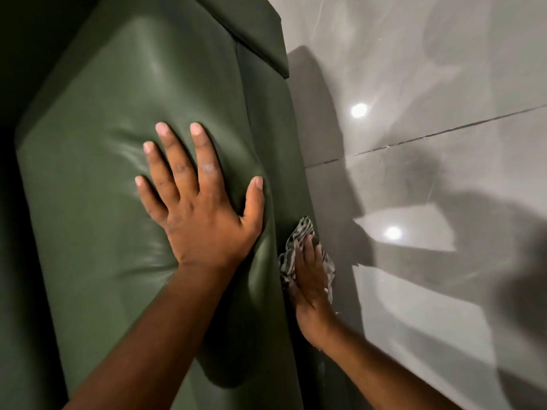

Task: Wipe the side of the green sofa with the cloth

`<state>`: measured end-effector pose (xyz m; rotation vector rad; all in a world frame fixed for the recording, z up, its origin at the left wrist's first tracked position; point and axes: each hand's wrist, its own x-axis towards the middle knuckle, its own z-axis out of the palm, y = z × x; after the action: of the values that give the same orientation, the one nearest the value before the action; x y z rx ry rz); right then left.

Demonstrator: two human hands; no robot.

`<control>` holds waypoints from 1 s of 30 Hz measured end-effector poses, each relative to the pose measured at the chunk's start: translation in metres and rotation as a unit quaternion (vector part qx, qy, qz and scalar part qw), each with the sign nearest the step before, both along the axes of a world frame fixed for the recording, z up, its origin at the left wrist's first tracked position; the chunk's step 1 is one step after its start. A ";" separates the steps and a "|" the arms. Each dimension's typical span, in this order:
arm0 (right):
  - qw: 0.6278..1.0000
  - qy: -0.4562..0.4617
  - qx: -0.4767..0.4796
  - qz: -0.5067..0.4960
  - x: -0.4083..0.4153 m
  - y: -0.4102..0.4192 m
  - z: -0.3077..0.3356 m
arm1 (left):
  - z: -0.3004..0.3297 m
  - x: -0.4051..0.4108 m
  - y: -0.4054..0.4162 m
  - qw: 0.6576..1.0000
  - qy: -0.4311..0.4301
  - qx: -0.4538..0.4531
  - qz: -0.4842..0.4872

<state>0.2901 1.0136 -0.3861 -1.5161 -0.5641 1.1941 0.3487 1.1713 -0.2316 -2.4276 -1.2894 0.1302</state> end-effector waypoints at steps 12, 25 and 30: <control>0.997 0.043 -0.060 -0.004 0.158 0.213 -0.026 | -0.002 0.001 0.001 1.000 0.013 0.006 0.001; 0.969 0.182 -0.159 -0.049 0.052 0.060 -0.018 | -0.005 -0.007 0.001 1.000 0.013 0.003 0.001; 0.986 0.123 -0.097 -0.049 0.103 0.120 -0.032 | -0.007 -0.004 0.003 1.000 0.013 -0.005 0.002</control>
<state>0.3926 1.1335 -0.4180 -1.5105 -0.2109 1.3660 0.3447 1.1742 -0.2387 -2.4240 -1.2867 0.1687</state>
